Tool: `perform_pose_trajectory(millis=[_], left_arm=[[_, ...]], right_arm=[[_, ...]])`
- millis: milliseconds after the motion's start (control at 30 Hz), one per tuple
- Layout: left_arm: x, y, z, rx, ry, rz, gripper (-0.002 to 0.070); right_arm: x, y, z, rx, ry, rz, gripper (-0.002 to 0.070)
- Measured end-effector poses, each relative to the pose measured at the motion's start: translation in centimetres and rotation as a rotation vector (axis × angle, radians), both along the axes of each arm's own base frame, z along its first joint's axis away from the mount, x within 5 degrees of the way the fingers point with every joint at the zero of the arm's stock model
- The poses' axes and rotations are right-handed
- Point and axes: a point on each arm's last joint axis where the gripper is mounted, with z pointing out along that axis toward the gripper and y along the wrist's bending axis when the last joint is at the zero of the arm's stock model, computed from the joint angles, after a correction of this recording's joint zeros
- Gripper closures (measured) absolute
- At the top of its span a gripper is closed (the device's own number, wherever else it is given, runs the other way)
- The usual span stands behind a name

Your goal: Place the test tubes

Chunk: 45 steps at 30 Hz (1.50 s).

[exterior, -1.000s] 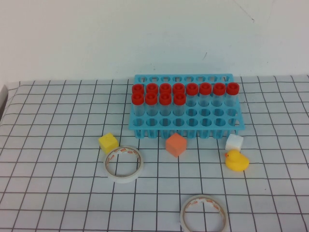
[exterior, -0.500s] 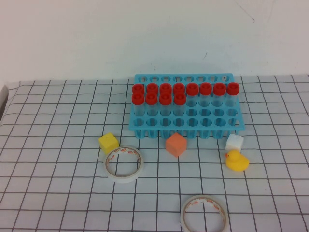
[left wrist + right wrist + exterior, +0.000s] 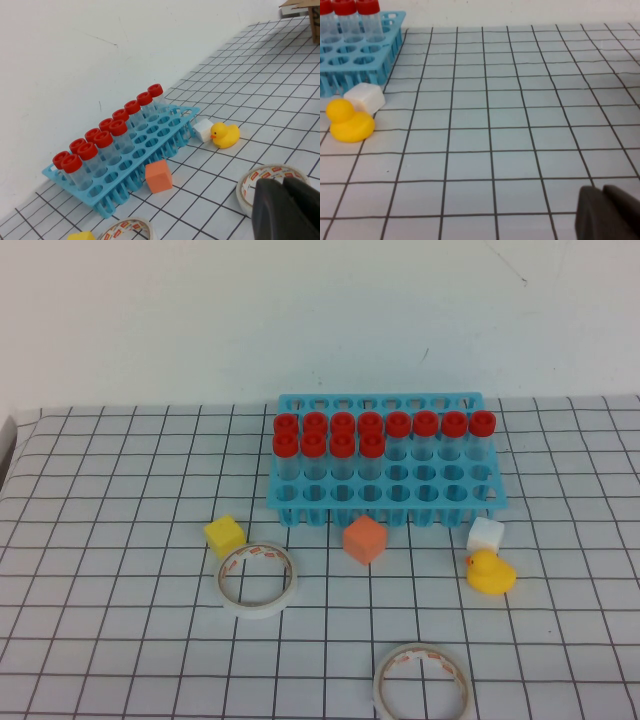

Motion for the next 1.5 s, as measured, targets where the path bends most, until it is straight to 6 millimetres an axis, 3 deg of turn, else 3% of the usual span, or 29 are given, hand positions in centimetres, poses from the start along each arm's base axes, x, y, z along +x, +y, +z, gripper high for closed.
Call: perform_pose_trajectory(millis=[700,800,967,1000,1133,1267,1500], left_arm=[[0.0,0.0,0.0,-0.004,0.002,0.006,0.0676],[0.7,0.7,0.2,-0.067,-0.010,0.102,0.0676],[2.1,3.1,0.6,-0.354,-0.019,0.387,0.0676],[2.5,4.2,0.3,-0.446,-0.001,0.495,0.0676],[2.4,5.7,-1.1,-0.521,0.048,0.669,0.0676],[2.0,6.4,-2.5,-0.506,0.131,0.760,0.0676],[1.9,5.7,-3.9,-0.319,0.207,0.720,0.0676]], right_arm=[[0.0,0.0,0.0,-0.002,0.002,0.000,0.0678],[0.0,0.0,0.0,-0.002,0.003,0.000,0.0678],[0.0,0.0,0.0,-0.002,0.003,0.000,0.0678],[0.0,0.0,0.0,-0.002,0.003,0.000,0.0678],[0.0,0.0,0.0,-0.002,0.003,0.000,0.0678],[0.0,0.0,0.0,-0.002,0.003,0.000,0.0678],[0.0,0.0,0.0,-0.002,0.003,0.000,0.0678]])
